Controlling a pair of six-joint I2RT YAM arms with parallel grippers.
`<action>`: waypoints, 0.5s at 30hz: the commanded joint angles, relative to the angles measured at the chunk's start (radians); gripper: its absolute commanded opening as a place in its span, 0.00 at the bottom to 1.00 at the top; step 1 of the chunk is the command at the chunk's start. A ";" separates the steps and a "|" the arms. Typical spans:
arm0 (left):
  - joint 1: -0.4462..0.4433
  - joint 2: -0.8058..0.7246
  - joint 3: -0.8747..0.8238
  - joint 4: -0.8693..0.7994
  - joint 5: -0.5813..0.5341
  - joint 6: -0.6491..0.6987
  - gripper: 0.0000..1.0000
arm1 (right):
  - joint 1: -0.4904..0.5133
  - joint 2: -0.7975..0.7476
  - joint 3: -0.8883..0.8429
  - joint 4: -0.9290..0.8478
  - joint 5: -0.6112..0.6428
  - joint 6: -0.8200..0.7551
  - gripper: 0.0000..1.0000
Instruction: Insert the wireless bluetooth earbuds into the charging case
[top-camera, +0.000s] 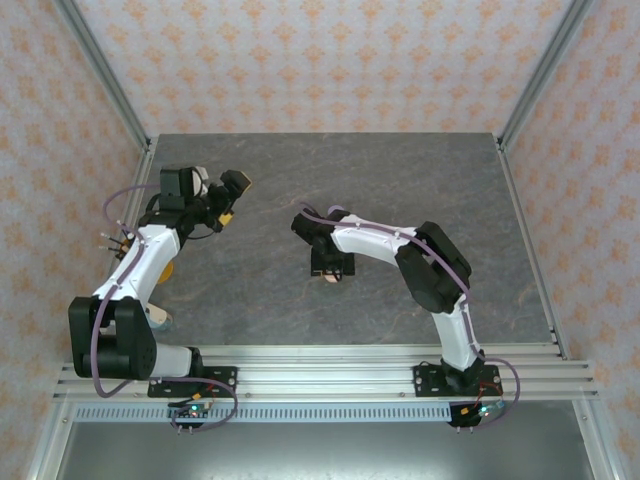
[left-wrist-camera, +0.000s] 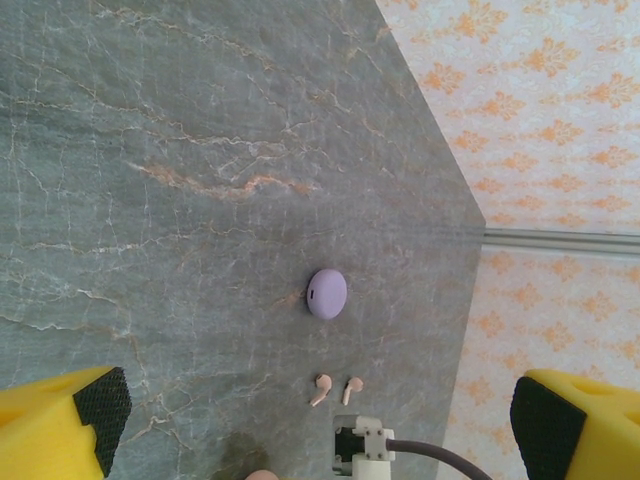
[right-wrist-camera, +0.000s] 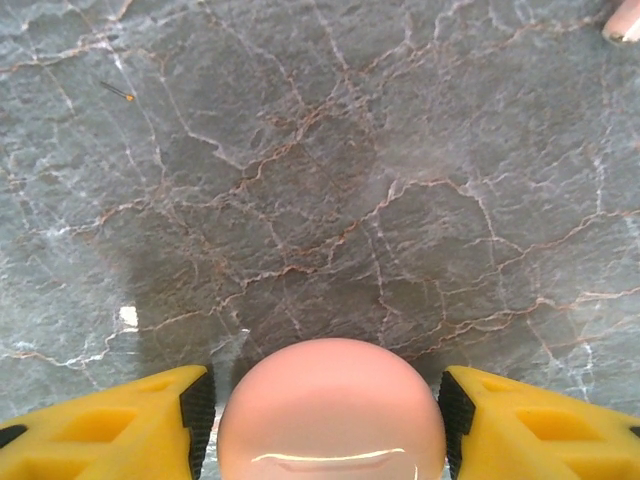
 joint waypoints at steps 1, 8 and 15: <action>-0.011 0.014 0.035 -0.009 -0.022 0.020 1.00 | 0.008 0.006 0.007 -0.046 0.003 0.058 0.62; -0.015 0.022 0.037 -0.007 -0.024 0.021 1.00 | 0.012 0.021 0.004 -0.068 0.027 0.108 0.61; -0.015 0.025 0.035 -0.009 -0.024 0.026 1.00 | 0.012 0.034 0.022 -0.096 0.019 0.134 0.61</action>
